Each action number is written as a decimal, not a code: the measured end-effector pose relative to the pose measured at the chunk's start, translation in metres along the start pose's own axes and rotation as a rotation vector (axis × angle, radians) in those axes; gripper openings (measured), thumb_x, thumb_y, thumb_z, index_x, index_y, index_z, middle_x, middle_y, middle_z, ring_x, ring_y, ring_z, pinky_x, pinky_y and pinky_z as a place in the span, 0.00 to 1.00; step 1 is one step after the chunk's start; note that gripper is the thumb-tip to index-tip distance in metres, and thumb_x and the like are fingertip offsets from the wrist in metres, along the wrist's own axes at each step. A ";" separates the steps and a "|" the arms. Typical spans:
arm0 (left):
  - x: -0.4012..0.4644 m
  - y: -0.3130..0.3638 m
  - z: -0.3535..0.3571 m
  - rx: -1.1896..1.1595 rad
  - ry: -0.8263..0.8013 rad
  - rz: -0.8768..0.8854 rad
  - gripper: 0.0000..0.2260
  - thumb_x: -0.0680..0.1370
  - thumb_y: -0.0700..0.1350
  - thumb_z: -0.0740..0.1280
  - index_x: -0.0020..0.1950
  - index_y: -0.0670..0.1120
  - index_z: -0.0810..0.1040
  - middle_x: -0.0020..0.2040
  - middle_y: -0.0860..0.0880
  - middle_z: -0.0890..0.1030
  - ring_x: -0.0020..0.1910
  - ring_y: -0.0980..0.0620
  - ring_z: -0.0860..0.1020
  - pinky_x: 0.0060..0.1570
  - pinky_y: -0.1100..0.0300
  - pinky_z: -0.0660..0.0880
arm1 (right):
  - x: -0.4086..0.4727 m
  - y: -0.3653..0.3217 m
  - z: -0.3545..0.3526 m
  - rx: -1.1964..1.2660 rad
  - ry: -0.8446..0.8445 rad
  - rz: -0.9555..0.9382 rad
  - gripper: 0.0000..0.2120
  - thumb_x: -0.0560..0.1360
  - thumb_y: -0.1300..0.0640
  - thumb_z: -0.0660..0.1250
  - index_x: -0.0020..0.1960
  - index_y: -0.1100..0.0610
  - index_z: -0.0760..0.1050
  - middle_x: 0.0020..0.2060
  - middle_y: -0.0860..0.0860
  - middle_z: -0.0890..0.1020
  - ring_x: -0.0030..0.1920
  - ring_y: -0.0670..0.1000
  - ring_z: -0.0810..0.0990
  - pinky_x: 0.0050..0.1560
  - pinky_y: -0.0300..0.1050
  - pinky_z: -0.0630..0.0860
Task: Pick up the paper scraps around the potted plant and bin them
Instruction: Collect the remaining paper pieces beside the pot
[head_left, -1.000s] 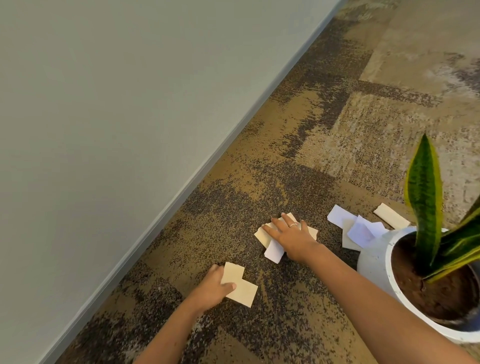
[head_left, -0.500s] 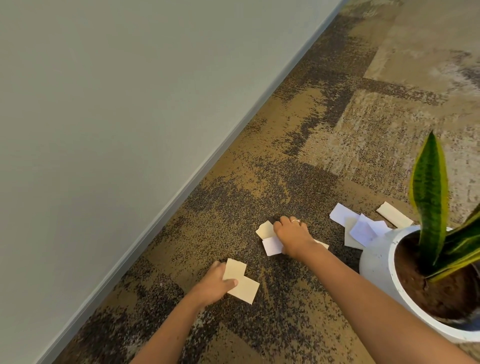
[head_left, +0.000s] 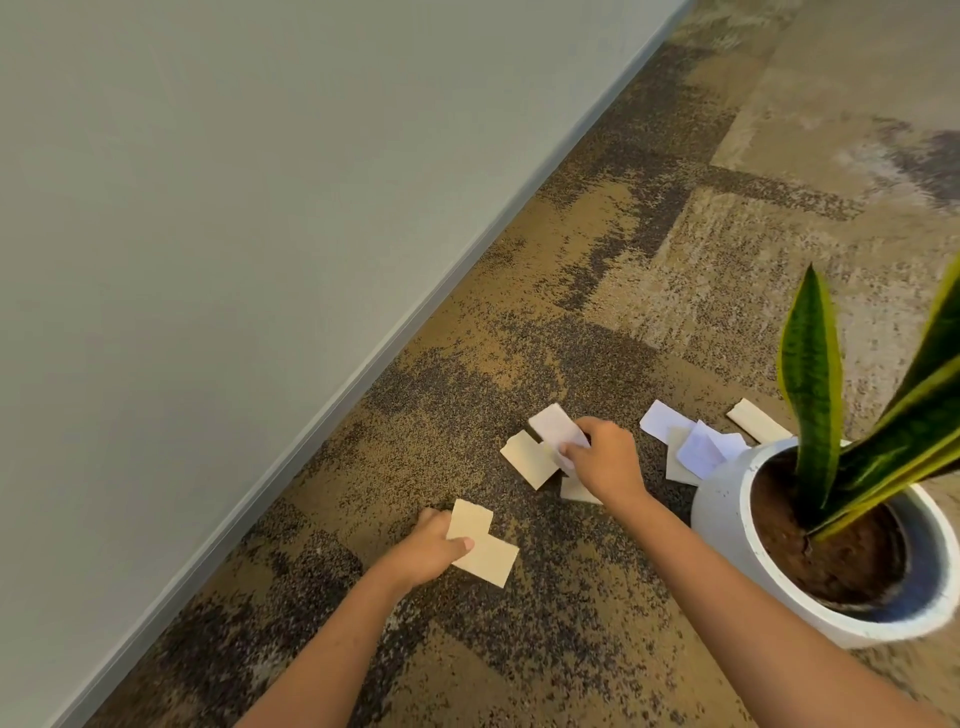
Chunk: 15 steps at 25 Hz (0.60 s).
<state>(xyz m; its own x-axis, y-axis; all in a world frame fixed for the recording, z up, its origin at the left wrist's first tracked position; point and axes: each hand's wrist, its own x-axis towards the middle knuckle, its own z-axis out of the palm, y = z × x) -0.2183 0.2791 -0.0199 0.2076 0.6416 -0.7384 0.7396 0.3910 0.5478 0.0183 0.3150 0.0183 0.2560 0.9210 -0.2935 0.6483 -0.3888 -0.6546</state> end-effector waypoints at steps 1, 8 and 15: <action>-0.003 0.006 0.002 -0.081 0.009 0.018 0.17 0.81 0.45 0.60 0.69 0.44 0.68 0.65 0.48 0.64 0.62 0.51 0.70 0.68 0.52 0.67 | -0.004 -0.002 -0.002 0.086 0.022 0.042 0.07 0.75 0.61 0.67 0.51 0.63 0.79 0.42 0.56 0.79 0.41 0.54 0.74 0.37 0.44 0.67; -0.017 0.054 0.017 -0.893 -0.041 0.148 0.13 0.77 0.42 0.67 0.62 0.49 0.76 0.60 0.50 0.80 0.60 0.51 0.77 0.63 0.46 0.72 | -0.031 -0.005 -0.002 0.604 -0.157 0.332 0.01 0.74 0.66 0.66 0.45 0.63 0.76 0.43 0.60 0.81 0.42 0.57 0.79 0.43 0.52 0.78; -0.015 0.060 0.031 -0.864 0.035 0.208 0.11 0.78 0.40 0.65 0.61 0.45 0.76 0.56 0.46 0.82 0.53 0.47 0.81 0.49 0.50 0.81 | -0.049 0.010 0.005 0.808 -0.441 0.366 0.08 0.77 0.67 0.62 0.47 0.60 0.80 0.43 0.55 0.84 0.42 0.49 0.82 0.36 0.40 0.80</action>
<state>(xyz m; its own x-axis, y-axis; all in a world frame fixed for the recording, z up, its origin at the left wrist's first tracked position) -0.1576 0.2721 0.0117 0.2537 0.7693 -0.5863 -0.0547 0.6166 0.7854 0.0085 0.2660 0.0228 -0.0530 0.7139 -0.6982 -0.1436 -0.6974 -0.7022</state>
